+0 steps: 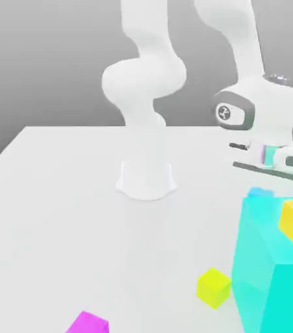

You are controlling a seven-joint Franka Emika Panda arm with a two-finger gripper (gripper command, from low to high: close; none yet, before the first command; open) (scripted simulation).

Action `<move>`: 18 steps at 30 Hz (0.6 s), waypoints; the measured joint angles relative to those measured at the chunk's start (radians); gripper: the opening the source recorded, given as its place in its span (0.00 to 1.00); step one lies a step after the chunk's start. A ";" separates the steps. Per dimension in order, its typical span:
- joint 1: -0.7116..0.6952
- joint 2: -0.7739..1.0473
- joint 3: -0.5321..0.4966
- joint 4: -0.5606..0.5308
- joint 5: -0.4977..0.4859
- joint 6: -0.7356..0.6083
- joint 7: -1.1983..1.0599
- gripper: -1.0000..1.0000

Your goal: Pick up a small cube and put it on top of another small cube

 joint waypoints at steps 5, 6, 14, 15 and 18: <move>-0.038 0.021 -0.019 0.180 0.011 -0.145 0.164 0.00; -0.044 0.025 -0.024 0.217 0.012 -0.175 0.197 0.00; -0.110 0.051 -0.065 0.504 0.005 -0.421 0.462 0.00; -0.116 0.047 -0.077 0.536 -0.004 -0.461 0.488 0.00; -0.178 0.030 -0.117 0.631 -0.035 -0.589 0.560 0.00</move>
